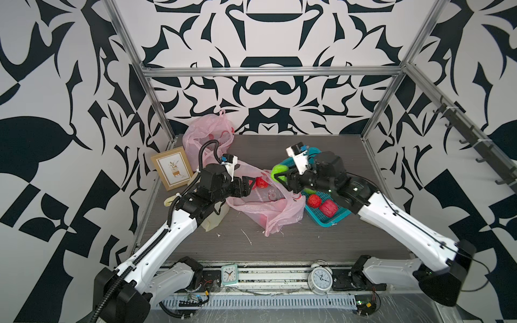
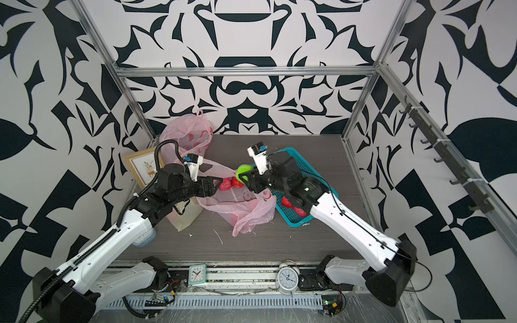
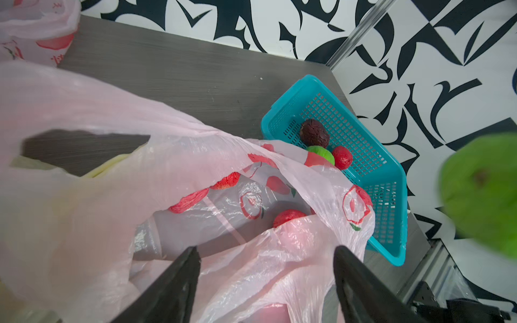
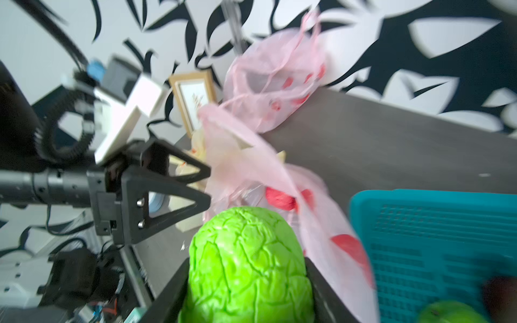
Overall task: Untie the knot of a plastic bag & take out the apple
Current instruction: Pick up the apple from the plastic bag, then place the apple in the basket.
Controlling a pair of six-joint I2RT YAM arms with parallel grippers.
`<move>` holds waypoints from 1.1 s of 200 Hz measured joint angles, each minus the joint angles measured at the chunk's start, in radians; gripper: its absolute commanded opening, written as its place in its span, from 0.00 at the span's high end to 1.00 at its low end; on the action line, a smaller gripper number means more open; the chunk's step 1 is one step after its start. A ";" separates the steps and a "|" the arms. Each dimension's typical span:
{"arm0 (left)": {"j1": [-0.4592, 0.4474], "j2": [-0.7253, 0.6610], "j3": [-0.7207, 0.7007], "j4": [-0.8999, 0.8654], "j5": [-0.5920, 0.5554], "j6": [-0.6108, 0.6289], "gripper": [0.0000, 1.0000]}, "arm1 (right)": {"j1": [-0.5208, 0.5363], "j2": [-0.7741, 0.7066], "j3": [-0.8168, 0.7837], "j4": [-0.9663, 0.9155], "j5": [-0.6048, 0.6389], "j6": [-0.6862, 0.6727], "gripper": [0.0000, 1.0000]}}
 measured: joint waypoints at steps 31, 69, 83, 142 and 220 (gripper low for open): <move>0.000 0.008 0.014 -0.023 0.058 0.022 0.16 | -0.119 -0.028 0.000 -0.111 0.286 -0.011 0.50; 0.000 0.050 0.020 -0.040 0.113 0.035 0.12 | -0.257 0.121 -0.047 -0.233 0.432 -0.011 0.49; 0.000 0.071 0.020 -0.046 0.124 0.035 0.14 | -0.294 0.169 -0.066 -0.270 0.448 -0.011 0.49; 0.000 0.156 0.021 -0.060 0.125 0.031 0.20 | -0.380 0.292 -0.107 -0.293 0.402 -0.011 0.44; 0.000 0.099 0.038 -0.074 -0.078 0.076 0.22 | -0.388 0.417 -0.112 -0.264 0.325 -0.024 0.20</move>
